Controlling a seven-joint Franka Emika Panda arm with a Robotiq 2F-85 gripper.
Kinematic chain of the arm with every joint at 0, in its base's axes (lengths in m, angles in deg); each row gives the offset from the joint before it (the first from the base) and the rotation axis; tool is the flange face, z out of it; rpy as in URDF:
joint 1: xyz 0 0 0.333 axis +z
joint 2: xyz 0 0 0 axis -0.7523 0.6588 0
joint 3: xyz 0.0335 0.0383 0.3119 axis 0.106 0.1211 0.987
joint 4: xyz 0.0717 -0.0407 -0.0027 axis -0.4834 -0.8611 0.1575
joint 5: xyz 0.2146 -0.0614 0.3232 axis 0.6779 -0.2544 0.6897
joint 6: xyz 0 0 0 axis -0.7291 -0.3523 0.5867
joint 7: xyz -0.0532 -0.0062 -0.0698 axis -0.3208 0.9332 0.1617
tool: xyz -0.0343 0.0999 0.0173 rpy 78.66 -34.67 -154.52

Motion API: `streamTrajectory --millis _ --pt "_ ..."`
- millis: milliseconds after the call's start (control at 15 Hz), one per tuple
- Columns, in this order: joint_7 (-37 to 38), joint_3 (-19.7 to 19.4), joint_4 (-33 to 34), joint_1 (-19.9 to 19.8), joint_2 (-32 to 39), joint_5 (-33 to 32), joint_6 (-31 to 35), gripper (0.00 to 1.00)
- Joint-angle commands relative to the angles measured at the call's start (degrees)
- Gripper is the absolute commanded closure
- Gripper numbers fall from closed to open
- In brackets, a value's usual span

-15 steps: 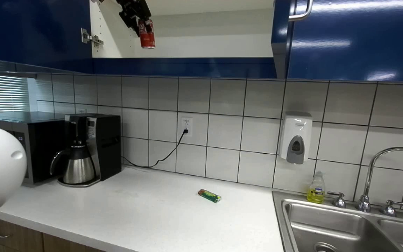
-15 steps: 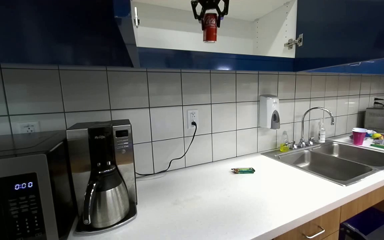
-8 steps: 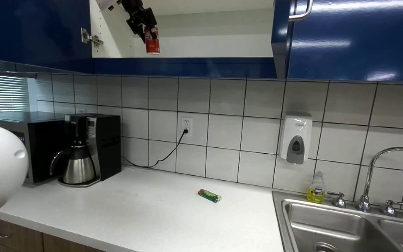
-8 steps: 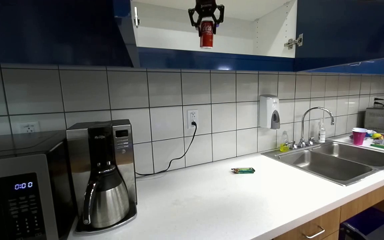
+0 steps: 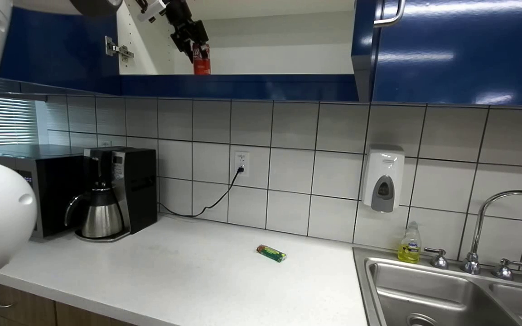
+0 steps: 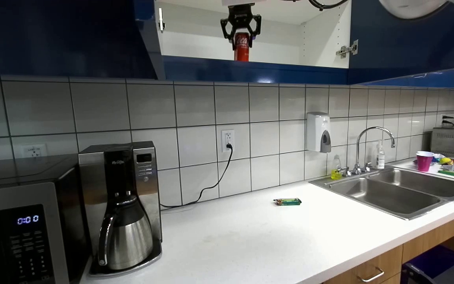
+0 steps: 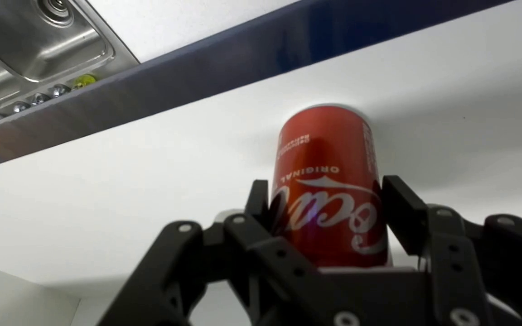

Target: Put the can inside the cupboard

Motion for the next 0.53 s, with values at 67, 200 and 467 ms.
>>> streamTrajectory --millis 67,200,467 --pt "-1.84 -0.01 6.21 0.76 3.07 -0.51 -3.26 0.08" --pt "-1.83 0.01 7.00 0.80 3.44 -0.42 -3.47 0.00" --pt "-2.38 0.17 7.23 0.83 3.13 -0.14 -3.78 0.00"
